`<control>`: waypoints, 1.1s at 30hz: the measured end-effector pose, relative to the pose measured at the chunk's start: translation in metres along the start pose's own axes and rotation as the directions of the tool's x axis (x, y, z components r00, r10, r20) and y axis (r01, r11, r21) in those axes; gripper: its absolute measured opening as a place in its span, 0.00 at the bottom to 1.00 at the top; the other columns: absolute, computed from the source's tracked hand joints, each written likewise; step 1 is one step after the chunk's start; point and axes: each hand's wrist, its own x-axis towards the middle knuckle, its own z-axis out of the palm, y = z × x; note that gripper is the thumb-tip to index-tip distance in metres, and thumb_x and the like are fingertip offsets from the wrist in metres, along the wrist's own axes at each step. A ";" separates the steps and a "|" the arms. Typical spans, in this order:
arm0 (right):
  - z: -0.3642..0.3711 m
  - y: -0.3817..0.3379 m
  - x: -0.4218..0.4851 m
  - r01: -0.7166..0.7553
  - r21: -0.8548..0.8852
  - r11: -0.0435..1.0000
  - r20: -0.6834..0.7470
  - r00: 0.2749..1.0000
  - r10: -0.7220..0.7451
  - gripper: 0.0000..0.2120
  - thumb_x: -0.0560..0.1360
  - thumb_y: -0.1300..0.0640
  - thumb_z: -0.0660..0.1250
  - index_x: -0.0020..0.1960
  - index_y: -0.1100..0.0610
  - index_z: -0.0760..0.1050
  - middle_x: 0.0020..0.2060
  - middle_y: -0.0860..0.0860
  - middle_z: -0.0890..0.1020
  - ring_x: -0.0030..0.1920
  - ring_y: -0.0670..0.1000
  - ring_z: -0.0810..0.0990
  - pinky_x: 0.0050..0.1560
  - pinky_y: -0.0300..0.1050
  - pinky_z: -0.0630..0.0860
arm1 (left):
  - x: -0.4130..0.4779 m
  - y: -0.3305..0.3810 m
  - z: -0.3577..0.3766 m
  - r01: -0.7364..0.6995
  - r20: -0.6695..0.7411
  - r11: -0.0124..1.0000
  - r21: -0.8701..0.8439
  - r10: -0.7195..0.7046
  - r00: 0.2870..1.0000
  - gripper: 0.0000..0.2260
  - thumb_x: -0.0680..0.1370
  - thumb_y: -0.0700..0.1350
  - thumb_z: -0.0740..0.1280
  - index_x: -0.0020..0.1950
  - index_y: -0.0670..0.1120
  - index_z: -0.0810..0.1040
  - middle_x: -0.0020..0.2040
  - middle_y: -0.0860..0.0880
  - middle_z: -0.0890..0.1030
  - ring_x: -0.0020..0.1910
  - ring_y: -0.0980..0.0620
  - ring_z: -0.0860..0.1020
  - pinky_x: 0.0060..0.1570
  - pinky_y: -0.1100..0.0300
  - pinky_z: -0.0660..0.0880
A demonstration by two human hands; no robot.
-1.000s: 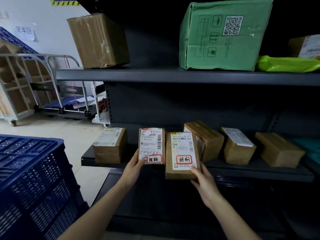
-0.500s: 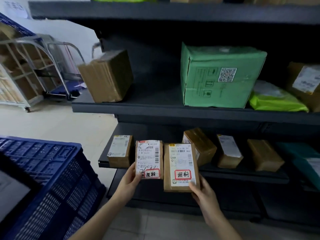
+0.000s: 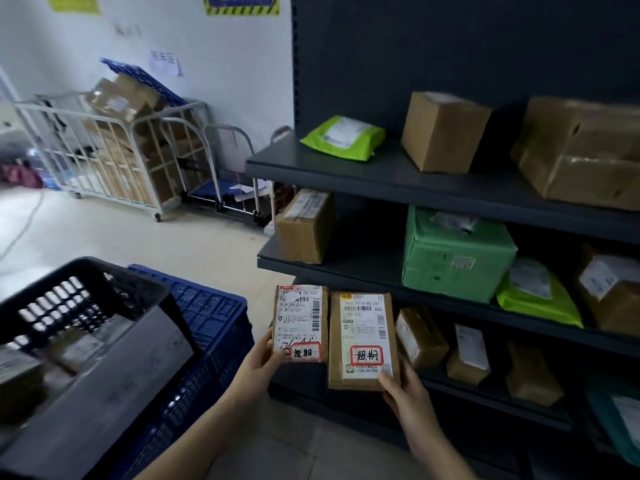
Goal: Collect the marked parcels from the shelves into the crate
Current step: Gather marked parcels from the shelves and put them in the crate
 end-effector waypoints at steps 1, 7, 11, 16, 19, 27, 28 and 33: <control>0.006 -0.009 -0.003 0.013 -0.003 1.000 0.020 1.000 -0.013 0.32 0.64 0.47 0.71 0.68 0.48 0.69 0.55 0.46 0.82 0.57 0.47 0.79 0.64 0.51 0.72 | -0.008 0.009 -0.006 -0.009 -0.018 1.000 -0.005 0.009 1.000 0.20 0.80 0.40 0.60 0.72 0.48 0.64 0.59 0.54 0.80 0.58 0.60 0.78 0.57 0.66 0.74; 0.048 -0.061 -0.011 0.071 -0.026 0.997 0.118 0.991 -0.067 0.32 0.66 0.48 0.70 0.68 0.47 0.67 0.55 0.46 0.82 0.58 0.47 0.79 0.62 0.48 0.72 | -0.050 0.058 -0.044 -0.053 -0.131 0.999 -0.004 0.052 0.990 0.19 0.81 0.38 0.58 0.71 0.45 0.63 0.59 0.48 0.79 0.55 0.57 0.77 0.49 0.71 0.75; 0.077 -0.087 -0.006 0.119 -0.052 0.992 0.186 0.977 -0.107 0.27 0.70 0.49 0.69 0.68 0.45 0.67 0.55 0.46 0.82 0.58 0.48 0.78 0.64 0.51 0.71 | -0.067 0.080 -0.071 -0.060 -0.191 0.998 -0.011 0.057 0.980 0.17 0.81 0.41 0.58 0.70 0.49 0.63 0.59 0.49 0.79 0.57 0.55 0.77 0.57 0.63 0.71; 0.126 -0.106 0.000 0.157 -0.047 0.986 0.256 0.956 -0.140 0.19 0.72 0.53 0.69 0.60 0.40 0.71 0.52 0.45 0.84 0.52 0.45 0.82 0.50 0.40 0.75 | -0.084 0.089 -0.113 -0.063 -0.264 0.998 -0.006 0.059 0.963 0.18 0.81 0.41 0.58 0.71 0.49 0.63 0.57 0.52 0.79 0.55 0.60 0.77 0.54 0.66 0.72; 0.159 -0.109 0.002 0.164 -0.054 0.985 0.299 0.944 -0.141 0.18 0.72 0.53 0.69 0.59 0.39 0.72 0.53 0.46 0.83 0.54 0.46 0.81 0.54 0.44 0.76 | -0.094 0.087 -0.145 -0.060 -0.309 0.998 -0.007 0.055 0.950 0.19 0.81 0.40 0.59 0.71 0.48 0.63 0.54 0.56 0.79 0.54 0.63 0.76 0.49 0.69 0.74; 0.271 -0.101 0.000 0.195 -0.112 0.975 0.402 0.906 -0.135 0.14 0.74 0.53 0.67 0.57 0.39 0.72 0.49 0.38 0.82 0.51 0.35 0.78 0.50 0.30 0.71 | -0.127 0.070 -0.240 -0.040 -0.429 0.998 -0.038 0.020 0.903 0.19 0.81 0.40 0.59 0.72 0.45 0.63 0.57 0.47 0.80 0.57 0.51 0.78 0.58 0.60 0.74; 0.285 -0.099 -0.001 0.190 -0.121 0.974 0.418 0.900 -0.124 0.16 0.74 0.52 0.67 0.60 0.40 0.71 0.51 0.40 0.82 0.53 0.39 0.79 0.51 0.34 0.72 | -0.131 0.067 -0.251 -0.033 -0.443 0.998 -0.045 0.009 0.896 0.19 0.81 0.40 0.59 0.72 0.45 0.62 0.58 0.46 0.79 0.58 0.49 0.78 0.62 0.56 0.72; 0.349 -0.089 -0.001 0.196 -0.149 0.969 0.477 0.873 -0.103 0.18 0.74 0.53 0.67 0.62 0.43 0.70 0.54 0.43 0.81 0.55 0.44 0.79 0.50 0.38 0.75 | -0.144 0.048 -0.308 0.035 -0.511 0.999 -0.005 -0.033 0.859 0.19 0.81 0.42 0.59 0.72 0.47 0.62 0.59 0.47 0.79 0.60 0.42 0.76 0.61 0.49 0.71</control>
